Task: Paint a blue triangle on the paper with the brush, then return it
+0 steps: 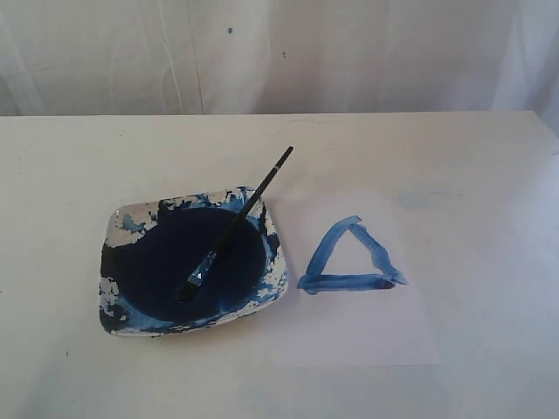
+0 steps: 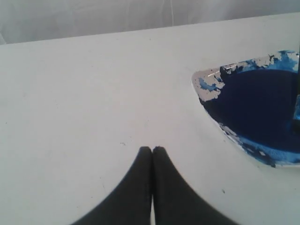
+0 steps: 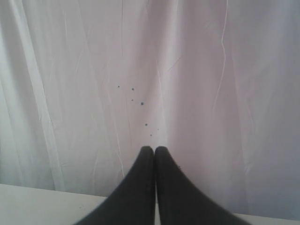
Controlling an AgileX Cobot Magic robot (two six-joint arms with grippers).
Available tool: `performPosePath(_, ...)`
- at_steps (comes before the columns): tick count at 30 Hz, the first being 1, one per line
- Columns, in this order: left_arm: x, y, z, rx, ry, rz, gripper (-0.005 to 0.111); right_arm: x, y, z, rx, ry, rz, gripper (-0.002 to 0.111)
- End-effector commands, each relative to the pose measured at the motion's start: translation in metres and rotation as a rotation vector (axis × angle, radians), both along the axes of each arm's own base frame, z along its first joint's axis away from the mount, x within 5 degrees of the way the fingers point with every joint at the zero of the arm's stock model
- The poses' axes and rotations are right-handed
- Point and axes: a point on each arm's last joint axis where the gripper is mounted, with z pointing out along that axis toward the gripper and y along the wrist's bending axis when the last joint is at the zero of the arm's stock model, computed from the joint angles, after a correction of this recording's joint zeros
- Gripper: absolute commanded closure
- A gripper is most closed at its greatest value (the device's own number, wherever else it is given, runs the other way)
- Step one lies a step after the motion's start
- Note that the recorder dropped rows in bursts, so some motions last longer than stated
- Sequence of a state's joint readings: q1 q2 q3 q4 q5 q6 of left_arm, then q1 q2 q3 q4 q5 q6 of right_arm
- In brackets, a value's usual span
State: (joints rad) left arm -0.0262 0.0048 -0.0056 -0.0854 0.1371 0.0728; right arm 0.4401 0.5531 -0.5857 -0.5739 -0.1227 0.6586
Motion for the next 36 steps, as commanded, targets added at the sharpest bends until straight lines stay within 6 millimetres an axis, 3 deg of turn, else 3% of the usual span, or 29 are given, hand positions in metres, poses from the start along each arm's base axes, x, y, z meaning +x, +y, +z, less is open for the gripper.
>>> performPosePath(1, -0.003, -0.001, -0.009, -0.005, 0.089, -0.013, 0.107, 0.000, -0.001, -0.002, -0.013, -0.001, -0.009, 0.108)
performPosePath(30, -0.003, -0.001, -0.010, -0.005, 0.093, -0.014, 0.107, 0.000, -0.001, -0.001, -0.014, -0.003, -0.010, 0.108)
performPosePath(33, -0.003, -0.001, -0.010, -0.005, 0.093, -0.014, 0.107, -0.003, -0.007, -0.006, -0.184, -0.028, -0.095, 0.108)
performPosePath(36, -0.003, -0.001, -0.010, 0.000, 0.094, -0.013, 0.107, -0.012, -0.020, -0.007, -0.208, -0.002, -0.176, 0.108)
